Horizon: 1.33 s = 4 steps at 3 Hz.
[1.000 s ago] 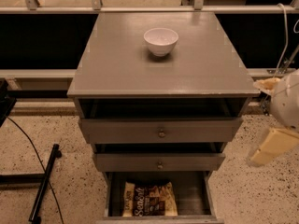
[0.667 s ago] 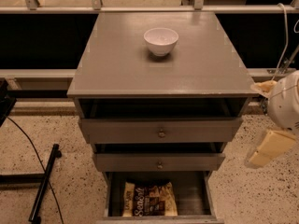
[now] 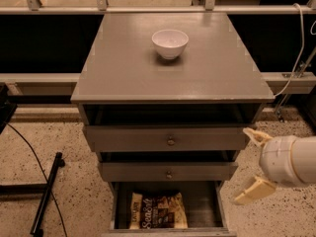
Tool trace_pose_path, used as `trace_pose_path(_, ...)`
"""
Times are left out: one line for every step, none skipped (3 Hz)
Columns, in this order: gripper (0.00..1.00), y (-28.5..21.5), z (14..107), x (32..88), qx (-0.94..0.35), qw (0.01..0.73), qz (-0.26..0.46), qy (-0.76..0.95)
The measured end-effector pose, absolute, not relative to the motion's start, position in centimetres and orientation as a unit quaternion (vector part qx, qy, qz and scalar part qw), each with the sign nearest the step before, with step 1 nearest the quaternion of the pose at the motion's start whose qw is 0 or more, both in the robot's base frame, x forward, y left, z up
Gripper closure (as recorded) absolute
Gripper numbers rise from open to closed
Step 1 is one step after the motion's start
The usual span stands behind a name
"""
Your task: Pick brown chip bag from bottom drawer and place on counter
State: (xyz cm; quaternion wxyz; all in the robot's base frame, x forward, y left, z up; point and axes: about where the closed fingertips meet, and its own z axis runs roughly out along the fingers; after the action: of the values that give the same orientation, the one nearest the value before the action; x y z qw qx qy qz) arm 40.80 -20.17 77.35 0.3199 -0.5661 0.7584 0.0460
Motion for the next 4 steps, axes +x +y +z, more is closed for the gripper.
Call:
trace_pose_path(0.0, -19.1, 73.8, 43.4, -0.55, 0.387, 0.095, 0.734)
trace_pose_path(0.0, -18.9, 72.1, 43.7, -0.57, 0.392, 0.101, 0.715)
trace_pose_path(0.0, -17.9, 71.4, 44.2, -0.574, 0.406, 0.121, 0.701)
trace_pose_path(0.0, -16.5, 67.9, 44.9, -0.545, 0.454, 0.158, 0.687)
